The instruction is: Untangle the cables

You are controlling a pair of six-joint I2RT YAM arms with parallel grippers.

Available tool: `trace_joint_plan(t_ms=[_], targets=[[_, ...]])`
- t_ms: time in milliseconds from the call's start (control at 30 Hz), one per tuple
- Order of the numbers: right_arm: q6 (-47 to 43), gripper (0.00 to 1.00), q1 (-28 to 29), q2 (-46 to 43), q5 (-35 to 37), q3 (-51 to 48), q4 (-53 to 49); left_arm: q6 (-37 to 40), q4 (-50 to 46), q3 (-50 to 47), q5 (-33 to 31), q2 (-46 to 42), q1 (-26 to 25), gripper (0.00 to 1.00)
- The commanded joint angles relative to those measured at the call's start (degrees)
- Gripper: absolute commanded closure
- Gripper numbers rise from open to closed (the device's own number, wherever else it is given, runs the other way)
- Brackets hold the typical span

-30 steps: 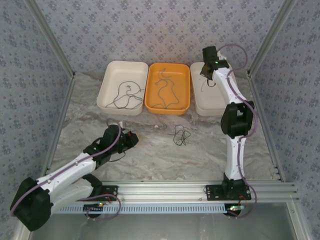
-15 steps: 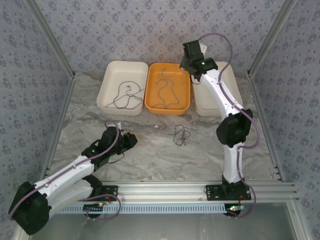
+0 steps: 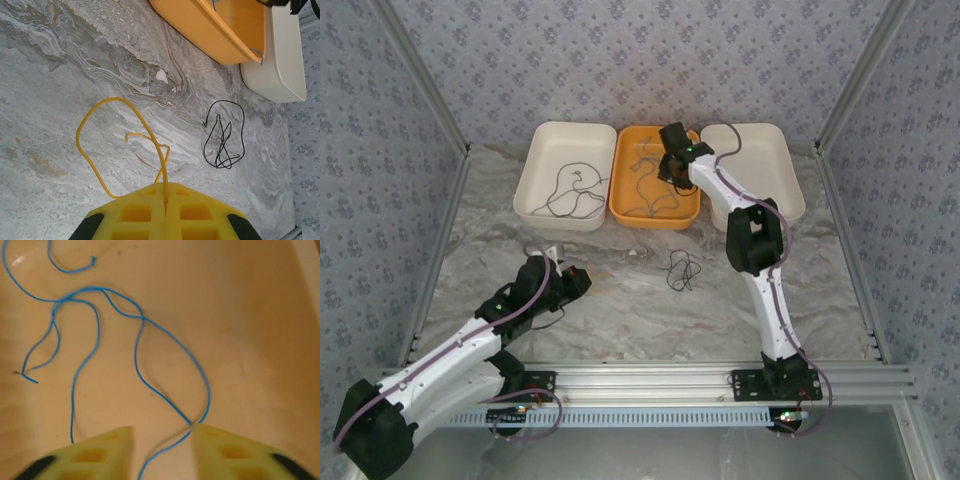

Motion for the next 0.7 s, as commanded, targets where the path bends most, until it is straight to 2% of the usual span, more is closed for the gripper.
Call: trace_joint_plan(t_ms=[0,167,300,433,533,667], targets=[[-1.41,0.47,1.44,-8.60,2.86,-3.39,1.32,-0.40,-1.53,2.71,-0.69,-0.39,-0.36,1.00],[-4.18,0.44,4.20,-24.93,7.53,-18.13,9.20,0.12,-2.87,6.38,-0.67,-0.17,-0.34,1.00],[-5.08,0.51,8.31,-37.68,8.41,-31.50,14.72,0.98,-4.86,10.61,-0.65,-0.27,-0.30,1.00],[-0.06,0.50,13.52,-50.37,-1.63,-50.20,24.59,1.95,-7.06,15.74,-0.43,-0.11,-0.34,1.00],[7.22,0.42,17.46,-56.18,-10.96,-62.73,33.23,2.88,-7.85,18.82,0.05,0.38,-0.30,1.00],[18.11,0.37,22.09,-60.64,-15.60,-71.80,43.22,4.40,-7.61,20.76,0.92,1.43,-0.29,1.00]])
